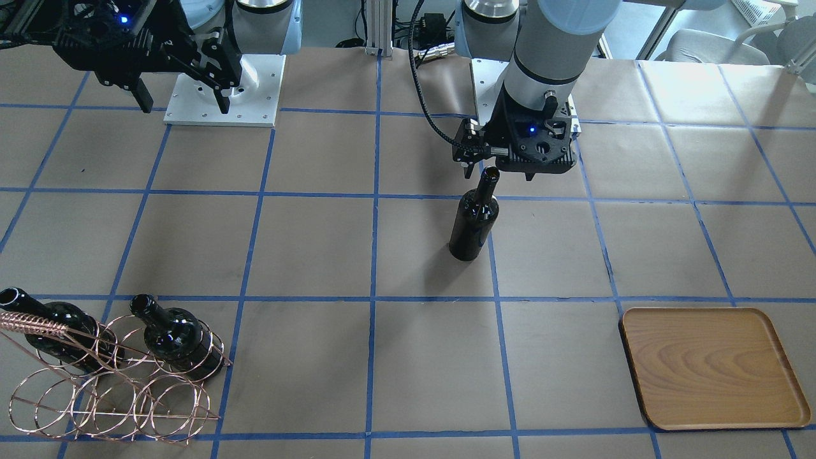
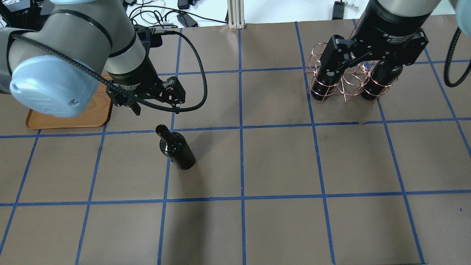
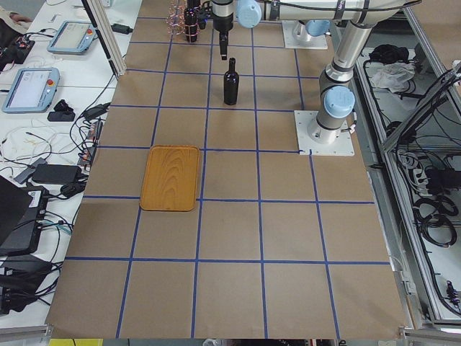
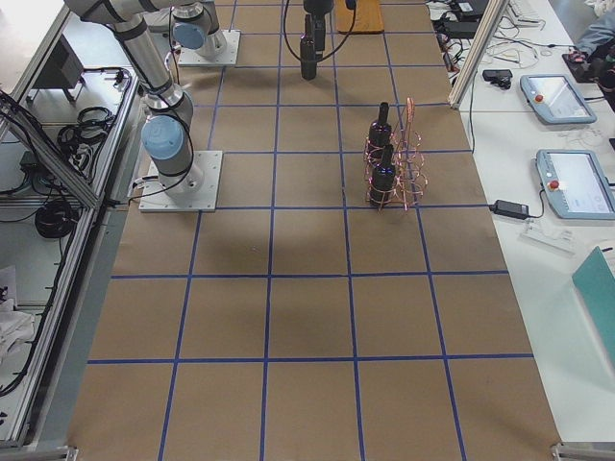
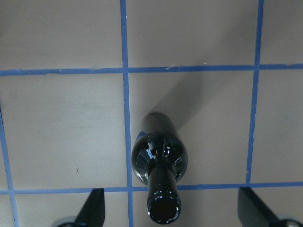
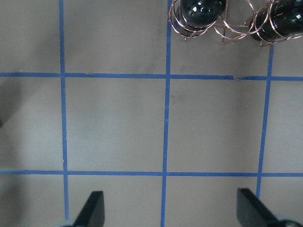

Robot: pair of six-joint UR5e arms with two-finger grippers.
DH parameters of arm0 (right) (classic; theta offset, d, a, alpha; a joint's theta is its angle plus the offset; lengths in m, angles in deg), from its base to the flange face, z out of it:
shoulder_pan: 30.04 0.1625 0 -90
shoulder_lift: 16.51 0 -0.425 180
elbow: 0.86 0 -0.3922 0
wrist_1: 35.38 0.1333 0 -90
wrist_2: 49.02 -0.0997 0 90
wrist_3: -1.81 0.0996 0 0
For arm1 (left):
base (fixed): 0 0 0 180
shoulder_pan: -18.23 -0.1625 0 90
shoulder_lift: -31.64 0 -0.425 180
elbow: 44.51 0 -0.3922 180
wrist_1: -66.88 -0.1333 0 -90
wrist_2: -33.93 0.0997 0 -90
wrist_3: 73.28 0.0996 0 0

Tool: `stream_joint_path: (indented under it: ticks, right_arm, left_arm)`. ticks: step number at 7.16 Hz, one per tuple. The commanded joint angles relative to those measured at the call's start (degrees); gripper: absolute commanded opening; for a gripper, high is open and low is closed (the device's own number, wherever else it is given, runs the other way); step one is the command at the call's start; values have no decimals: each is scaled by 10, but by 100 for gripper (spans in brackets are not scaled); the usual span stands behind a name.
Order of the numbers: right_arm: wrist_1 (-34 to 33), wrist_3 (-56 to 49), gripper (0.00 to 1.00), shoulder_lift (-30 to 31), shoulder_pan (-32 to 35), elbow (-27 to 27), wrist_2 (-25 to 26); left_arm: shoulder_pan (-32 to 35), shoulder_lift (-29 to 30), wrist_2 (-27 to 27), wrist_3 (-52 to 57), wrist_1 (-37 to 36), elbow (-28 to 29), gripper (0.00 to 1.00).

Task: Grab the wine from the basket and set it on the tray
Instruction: 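Lower the left gripper around the bottle neck and close it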

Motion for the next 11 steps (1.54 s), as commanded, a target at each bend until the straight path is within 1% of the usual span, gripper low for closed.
stream_joint_path:
  ticks: [1, 2, 3, 4, 5, 6, 7, 8, 10, 11]
  right_arm:
    - [-12, -3, 99, 3, -3, 4, -5]
    - [-27, -7, 100, 3, -3, 4, -3]
    - [-46, -7, 100, 1, -3, 4, -6]
    - [-80, -3, 100, -3, -3, 4, -1]
    - [-84, -6, 100, -3, -3, 3, 0]
    - [-83, -6, 100, -3, -3, 3, 0]
    - [-82, -6, 100, -3, -3, 4, 0]
    - [-80, -6, 100, -3, -3, 4, 1]
    - [-79, -6, 100, -3, -3, 4, 1]
    - [-77, -5, 100, -3, -3, 4, 0]
  left_arm:
    - [4, -1, 0, 1, 2, -40, 100]
    - [4, -4, 2, 3, 2, -62, 100]
    - [4, -5, 0, 2, 2, -64, 100]
    - [4, -7, -1, 6, 1, -65, 100]
    - [3, -6, 1, 6, 2, -64, 95]
    - [3, -5, 0, 6, 2, -64, 87]
    - [0, -4, 0, 10, 2, -63, 66]
    - [-1, -1, 0, 9, 1, -62, 63]
    - [-1, 2, 0, 7, 0, -61, 49]
    - [-2, 4, -1, 10, -3, -60, 24]
